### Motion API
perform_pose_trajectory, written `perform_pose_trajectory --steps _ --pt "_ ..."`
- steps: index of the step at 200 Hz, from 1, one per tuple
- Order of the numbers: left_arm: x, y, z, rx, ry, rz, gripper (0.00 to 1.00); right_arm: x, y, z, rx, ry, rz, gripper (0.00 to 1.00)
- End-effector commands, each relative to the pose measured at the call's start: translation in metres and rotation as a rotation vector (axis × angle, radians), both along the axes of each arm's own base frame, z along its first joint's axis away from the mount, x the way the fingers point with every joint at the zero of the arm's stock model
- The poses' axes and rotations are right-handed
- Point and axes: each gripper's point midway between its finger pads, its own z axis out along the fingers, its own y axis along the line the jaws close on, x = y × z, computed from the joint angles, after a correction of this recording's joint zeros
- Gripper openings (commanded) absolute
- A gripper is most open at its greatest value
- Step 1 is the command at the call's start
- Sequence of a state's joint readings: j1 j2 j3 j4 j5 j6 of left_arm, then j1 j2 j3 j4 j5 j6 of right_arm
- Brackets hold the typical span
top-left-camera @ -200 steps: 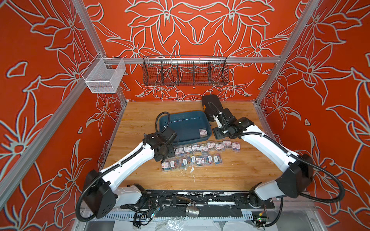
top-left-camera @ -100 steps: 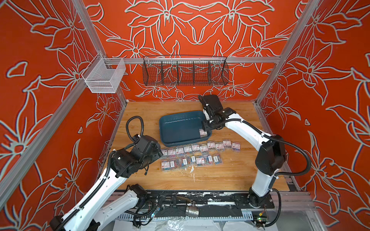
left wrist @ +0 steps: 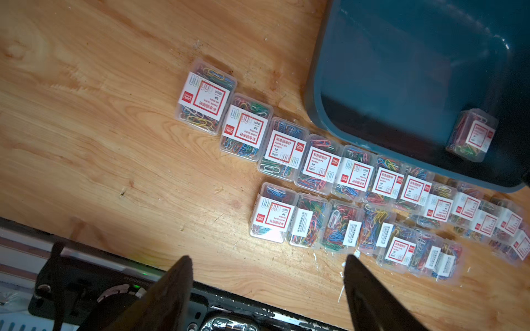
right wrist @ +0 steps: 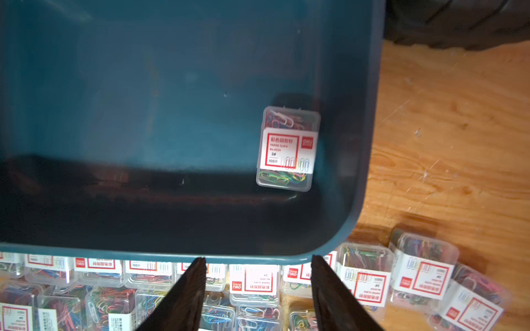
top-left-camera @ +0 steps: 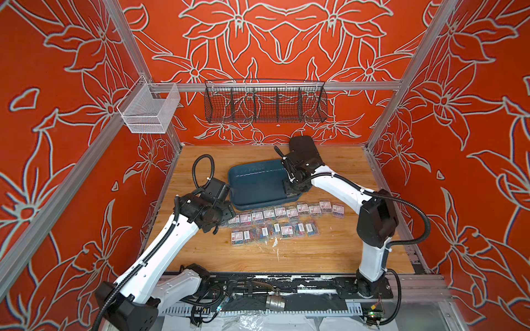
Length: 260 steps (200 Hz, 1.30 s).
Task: Take the paper clips out of the storage box
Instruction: Pick up the boxed paper clips from the storage box.
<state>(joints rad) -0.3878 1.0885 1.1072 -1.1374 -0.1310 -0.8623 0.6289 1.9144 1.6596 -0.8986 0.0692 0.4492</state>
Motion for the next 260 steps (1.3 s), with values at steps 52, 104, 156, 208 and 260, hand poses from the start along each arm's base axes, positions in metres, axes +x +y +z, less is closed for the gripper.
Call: perform_pose_trajectory --steps 52,104,156,208,260 --pt "-0.001 -0.006 -0.004 -0.062 0.009 0.011 0.79 -0.008 -0.017 -0.035 -0.158 0.148 -0.048 0.58" --pt "-0.009 -0.002 -0.006 -0.070 0.016 0.039 0.79 0.016 -0.007 -0.052 -0.207 0.155 -0.030 0.59" --pt "-0.014 0.000 -0.003 -0.070 0.012 0.044 0.79 0.047 0.003 -0.054 -0.255 0.114 -0.028 0.62" --pt "-0.016 0.003 -0.005 -0.068 0.003 0.056 0.79 0.051 -0.008 -0.059 -0.309 0.081 -0.036 0.64" --pt "-0.011 0.001 -0.005 -0.068 0.000 0.050 0.79 0.051 -0.007 -0.078 -0.240 0.101 -0.032 0.66"
